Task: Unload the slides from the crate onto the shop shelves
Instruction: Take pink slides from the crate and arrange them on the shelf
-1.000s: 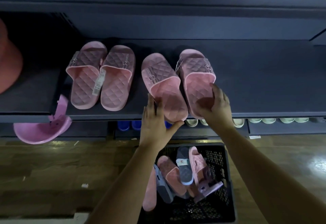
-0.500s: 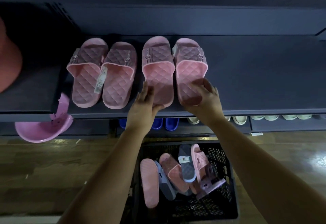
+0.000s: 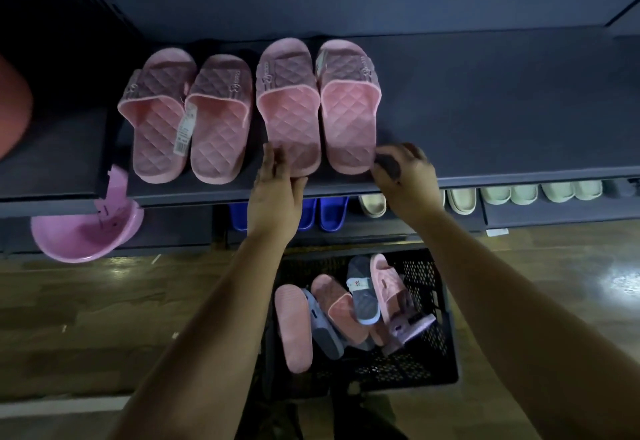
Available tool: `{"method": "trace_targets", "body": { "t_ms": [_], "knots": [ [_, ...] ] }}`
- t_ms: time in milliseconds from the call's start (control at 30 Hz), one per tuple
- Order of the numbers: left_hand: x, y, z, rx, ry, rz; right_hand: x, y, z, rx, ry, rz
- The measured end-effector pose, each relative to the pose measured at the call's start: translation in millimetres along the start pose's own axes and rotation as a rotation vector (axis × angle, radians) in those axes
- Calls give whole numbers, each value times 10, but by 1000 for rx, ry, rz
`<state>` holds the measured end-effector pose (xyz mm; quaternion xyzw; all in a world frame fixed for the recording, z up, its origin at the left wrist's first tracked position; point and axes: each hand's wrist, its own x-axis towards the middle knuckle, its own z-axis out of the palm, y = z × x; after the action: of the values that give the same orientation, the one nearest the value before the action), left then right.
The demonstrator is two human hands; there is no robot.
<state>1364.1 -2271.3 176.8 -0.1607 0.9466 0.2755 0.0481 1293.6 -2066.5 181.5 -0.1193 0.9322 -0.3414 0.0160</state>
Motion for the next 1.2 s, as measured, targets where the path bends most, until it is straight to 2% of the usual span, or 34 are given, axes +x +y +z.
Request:
{"method": "trace_targets", "body": {
  "t_ms": [100, 233, 467, 633, 900, 1200],
  "knots": [
    [-374, 36, 119, -18, 87, 21, -274, 150, -73, 61, 42, 75],
    [-979, -49, 489, -19, 173, 27, -733, 505, -30, 66, -70, 165],
    [-1906, -501, 1301, 40, -64, -158, -1720, 1074, 192, -20, -249, 317],
    [-2260, -826, 1558, 88, -154, -201, -2302, 1345, 499, -47, -327, 410],
    [-2320, -1461, 2145, 80, -137, -152, -2556, 1712, 1246, -54, -376, 395],
    [-1952, -2215, 3381, 41, -50, -181, -2345, 2608, 2372, -58, -326, 271]
  ]
}}
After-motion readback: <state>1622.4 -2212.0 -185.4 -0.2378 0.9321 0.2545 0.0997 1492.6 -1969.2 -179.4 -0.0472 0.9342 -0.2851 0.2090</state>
